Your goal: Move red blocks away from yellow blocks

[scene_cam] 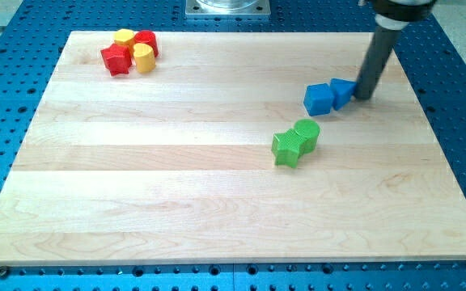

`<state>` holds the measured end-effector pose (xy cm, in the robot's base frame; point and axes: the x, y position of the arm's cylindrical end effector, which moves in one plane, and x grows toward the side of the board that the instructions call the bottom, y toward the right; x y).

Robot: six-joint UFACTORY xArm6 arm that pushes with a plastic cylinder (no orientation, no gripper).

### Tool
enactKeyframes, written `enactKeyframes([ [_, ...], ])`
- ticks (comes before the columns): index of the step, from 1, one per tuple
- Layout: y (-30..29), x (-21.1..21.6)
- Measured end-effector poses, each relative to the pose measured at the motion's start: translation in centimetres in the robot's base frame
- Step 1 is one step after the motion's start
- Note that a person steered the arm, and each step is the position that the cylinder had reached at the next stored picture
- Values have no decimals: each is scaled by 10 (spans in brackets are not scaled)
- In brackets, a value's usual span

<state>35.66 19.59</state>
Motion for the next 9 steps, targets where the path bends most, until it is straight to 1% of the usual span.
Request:
enactKeyframes([
  [1,-19,2],
  [2,-17,-19],
  [3,-27,-75],
  [4,-86,-132],
  [5,-174,-161],
  [6,-265,-161],
  [7,-290,-161],
  [8,-301,-162],
  [9,-334,-164],
])
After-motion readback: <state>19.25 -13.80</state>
